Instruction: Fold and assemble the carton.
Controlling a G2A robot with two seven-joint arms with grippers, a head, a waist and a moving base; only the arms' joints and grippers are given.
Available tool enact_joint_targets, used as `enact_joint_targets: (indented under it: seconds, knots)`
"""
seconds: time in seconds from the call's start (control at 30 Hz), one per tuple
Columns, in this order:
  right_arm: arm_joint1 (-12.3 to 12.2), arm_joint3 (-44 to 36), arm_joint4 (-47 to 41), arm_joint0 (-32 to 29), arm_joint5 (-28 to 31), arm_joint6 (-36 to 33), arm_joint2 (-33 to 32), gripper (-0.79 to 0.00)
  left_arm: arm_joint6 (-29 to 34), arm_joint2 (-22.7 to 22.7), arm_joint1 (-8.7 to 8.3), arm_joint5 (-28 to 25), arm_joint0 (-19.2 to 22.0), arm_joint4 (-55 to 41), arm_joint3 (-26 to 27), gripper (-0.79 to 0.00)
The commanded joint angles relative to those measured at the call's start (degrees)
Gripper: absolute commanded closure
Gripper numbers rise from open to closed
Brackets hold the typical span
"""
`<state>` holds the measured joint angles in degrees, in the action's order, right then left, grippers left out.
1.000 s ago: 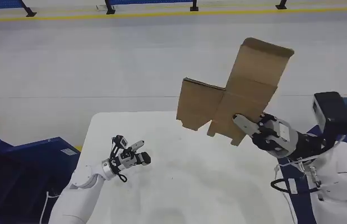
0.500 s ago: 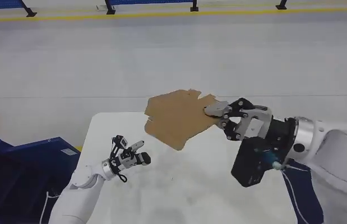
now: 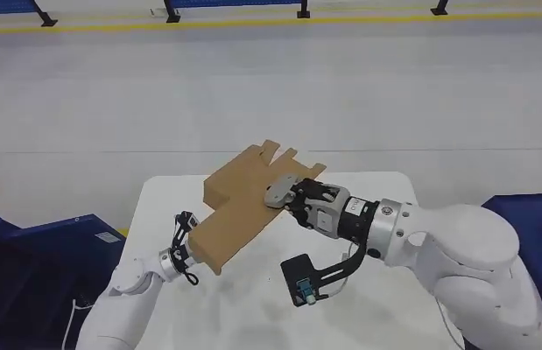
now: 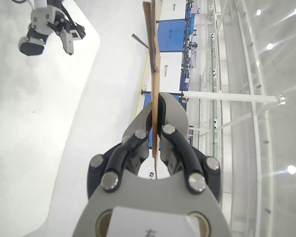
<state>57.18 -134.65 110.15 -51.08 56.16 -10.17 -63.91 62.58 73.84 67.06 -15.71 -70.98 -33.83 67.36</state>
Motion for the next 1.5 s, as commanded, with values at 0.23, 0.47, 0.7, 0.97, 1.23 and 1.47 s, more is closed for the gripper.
enact_joint_targets:
  seconds: [0.23, 0.47, 0.7, 0.97, 1.23, 1.47]
  knots:
    - [0.00, 0.00, 0.21, 0.00, 0.00, 0.00, 0.00, 0.000, 0.00, 0.00, 0.00, 0.00, 0.00, 0.00, 0.00, -0.785]
    - [-0.61, 0.00, 5.72, 2.26, -1.39, 8.39, -0.93, 0.000, 0.00, 0.00, 0.00, 0.00, 0.00, 0.00, 0.00, -0.785]
    - [-5.00, 0.00, 22.96, -2.61, -11.84, 46.58, -15.07, 0.000, 0.00, 0.00, 0.00, 0.00, 0.00, 0.00, 0.00, -0.785]
    - [-9.08, 0.00, 43.40, -17.65, -29.91, 78.23, -28.58, 0.000, 0.00, 0.00, 0.00, 0.00, 0.00, 0.00, 0.00, -0.785]
    - [-9.71, 0.00, 43.99, -22.95, -31.99, 77.74, -29.34, 0.000, 0.00, 0.00, 0.00, 0.00, 0.00, 0.00, 0.00, -0.785]
    - [-8.44, 2.22, 24.62, -21.87, -19.35, 58.01, -29.97, 0.000, 0.00, 0.00, 0.00, 0.00, 0.00, 0.00, 0.00, -0.785]
